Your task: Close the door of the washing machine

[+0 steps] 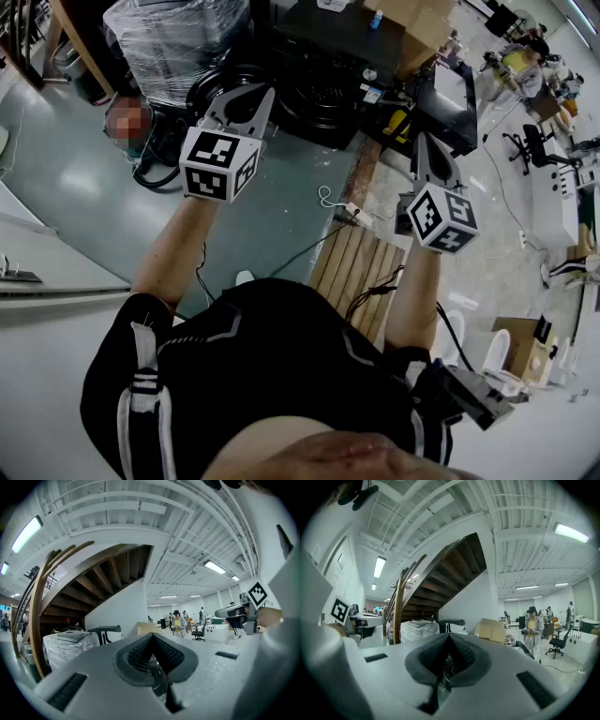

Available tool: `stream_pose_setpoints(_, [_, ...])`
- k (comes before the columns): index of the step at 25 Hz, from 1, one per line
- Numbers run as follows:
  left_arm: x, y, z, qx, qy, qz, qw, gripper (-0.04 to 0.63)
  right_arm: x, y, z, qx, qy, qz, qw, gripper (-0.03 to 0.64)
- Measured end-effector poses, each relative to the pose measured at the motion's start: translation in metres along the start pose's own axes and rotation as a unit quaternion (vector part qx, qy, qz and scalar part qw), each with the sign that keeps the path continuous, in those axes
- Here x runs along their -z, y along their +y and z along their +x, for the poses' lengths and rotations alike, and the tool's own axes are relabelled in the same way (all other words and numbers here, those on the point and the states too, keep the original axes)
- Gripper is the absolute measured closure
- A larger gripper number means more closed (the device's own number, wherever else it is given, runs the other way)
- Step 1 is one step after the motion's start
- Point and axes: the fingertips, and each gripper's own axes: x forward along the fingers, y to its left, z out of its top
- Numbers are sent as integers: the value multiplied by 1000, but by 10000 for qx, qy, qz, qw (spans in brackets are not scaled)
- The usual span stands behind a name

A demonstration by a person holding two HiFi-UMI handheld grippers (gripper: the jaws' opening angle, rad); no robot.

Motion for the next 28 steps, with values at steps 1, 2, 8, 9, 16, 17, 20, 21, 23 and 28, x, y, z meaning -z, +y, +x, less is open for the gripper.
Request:
stream_pose_setpoints(1, [0,0,0,13,-4,-25,10000,594,0,0,1,-8,-6,47,10000,614])
stream_pose_setpoints(2, [0,0,-1,23,-5,-48,10000,594,0,1,1,-17,-11,88,10000,614])
stream_pose_setpoints(8, [-1,-1,-1,86,26,-158,9998,594,3,6,1,-90,28,82,9999,614])
stream_pose_setpoints(9, [-1,0,-1,80,22,-172,9998,594,3,7,1,-85,27,65,9999,614])
stream_pose_setpoints(16, [5,2,-4,136,56,-240,9996,594,2,10,2,168,-13,-386,9991,612])
stream_pose_setpoints(17, [4,3,-4,140,51,-242,9996,594,2,12,3,129,-9,-360,9993,612])
stream_pose_setpoints(20, [7,10,-7,112,58,-267,9996,594,3,20,7,50,6,-299,9995,612])
stream_pose_setpoints(21, [9,13,-8,105,63,-278,9995,594,4,23,9,41,14,-283,9996,612])
stream_pose_setpoints(23, [11,19,-9,109,68,-293,9995,594,5,27,13,40,26,-240,9997,612])
stream_pose_setpoints(28, [15,37,-13,109,51,-269,9996,594,3,43,24,66,37,-205,9998,612])
